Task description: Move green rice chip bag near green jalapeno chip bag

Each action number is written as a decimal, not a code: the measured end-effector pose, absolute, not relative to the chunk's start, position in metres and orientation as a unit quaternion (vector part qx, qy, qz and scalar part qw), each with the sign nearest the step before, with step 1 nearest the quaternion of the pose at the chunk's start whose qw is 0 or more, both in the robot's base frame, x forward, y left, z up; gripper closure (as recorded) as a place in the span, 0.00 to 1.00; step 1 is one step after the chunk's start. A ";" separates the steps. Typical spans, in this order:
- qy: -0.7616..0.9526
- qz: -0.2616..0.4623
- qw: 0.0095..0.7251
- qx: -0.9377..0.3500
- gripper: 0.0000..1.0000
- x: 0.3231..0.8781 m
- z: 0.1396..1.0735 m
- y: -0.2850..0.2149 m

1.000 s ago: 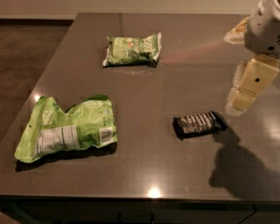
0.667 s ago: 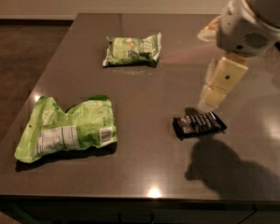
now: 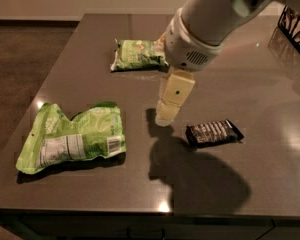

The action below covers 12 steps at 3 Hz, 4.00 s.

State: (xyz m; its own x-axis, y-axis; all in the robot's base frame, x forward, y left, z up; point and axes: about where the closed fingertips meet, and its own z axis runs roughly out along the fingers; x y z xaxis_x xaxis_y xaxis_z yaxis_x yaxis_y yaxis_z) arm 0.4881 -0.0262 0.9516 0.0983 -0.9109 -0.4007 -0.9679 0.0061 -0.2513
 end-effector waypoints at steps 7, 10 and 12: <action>0.559 0.040 0.114 -0.821 0.45 0.455 0.854 0.117; 0.625 0.050 0.132 -0.768 1.00 0.505 0.885 0.082; 0.705 0.030 0.158 -0.691 1.00 0.580 0.908 0.024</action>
Offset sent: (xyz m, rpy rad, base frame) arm -0.0202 0.1304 -0.0754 -0.1109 0.0298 0.2684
